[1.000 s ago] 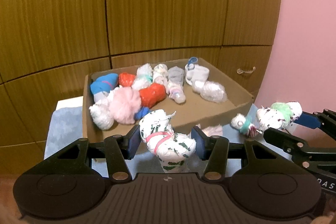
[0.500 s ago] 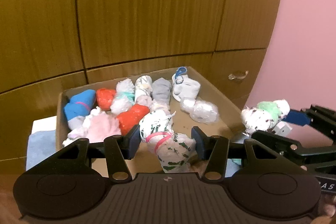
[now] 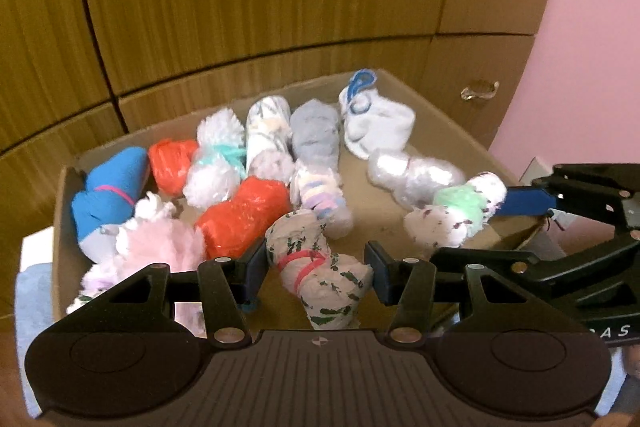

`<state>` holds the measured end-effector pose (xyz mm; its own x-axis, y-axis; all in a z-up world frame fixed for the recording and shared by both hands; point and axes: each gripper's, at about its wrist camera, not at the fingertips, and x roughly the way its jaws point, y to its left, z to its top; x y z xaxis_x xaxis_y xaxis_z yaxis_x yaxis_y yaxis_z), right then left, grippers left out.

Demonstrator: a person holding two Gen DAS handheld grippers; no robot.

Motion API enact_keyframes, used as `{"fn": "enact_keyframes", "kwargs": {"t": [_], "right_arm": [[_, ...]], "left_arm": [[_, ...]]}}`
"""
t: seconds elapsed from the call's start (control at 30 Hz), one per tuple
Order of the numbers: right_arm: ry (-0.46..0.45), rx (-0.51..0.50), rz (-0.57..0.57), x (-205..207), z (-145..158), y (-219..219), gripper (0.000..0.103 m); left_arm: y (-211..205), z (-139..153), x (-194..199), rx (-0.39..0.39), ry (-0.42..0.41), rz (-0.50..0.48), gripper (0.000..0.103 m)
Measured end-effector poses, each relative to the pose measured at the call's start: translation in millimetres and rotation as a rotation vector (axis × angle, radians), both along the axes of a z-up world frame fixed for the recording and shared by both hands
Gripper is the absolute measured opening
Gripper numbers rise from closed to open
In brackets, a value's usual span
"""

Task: Organize objects
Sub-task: 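Lower both socks into the tray and open both tools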

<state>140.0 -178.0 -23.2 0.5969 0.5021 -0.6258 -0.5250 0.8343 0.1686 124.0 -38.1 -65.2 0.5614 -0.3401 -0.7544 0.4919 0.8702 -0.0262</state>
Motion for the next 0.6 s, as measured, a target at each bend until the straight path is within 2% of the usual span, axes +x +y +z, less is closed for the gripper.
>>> {"fn": "enact_keyframes", "kwargs": {"t": [0.27,0.4,0.6], "right_arm": [[0.019,-0.097,0.105,33,-8,15,0.055],[0.016,-0.157,0.164,49,-8,18,0.055],[-0.021,-0.288,0.307,52,-7,22,0.055]], "left_arm": [[-3,-17,24,-0.018,0.051,0.01,0.059],[-5,-20,35,-0.056,0.074,0.032,0.059],[-12,-19,36,-0.06,0.068,0.051,0.059]]}}
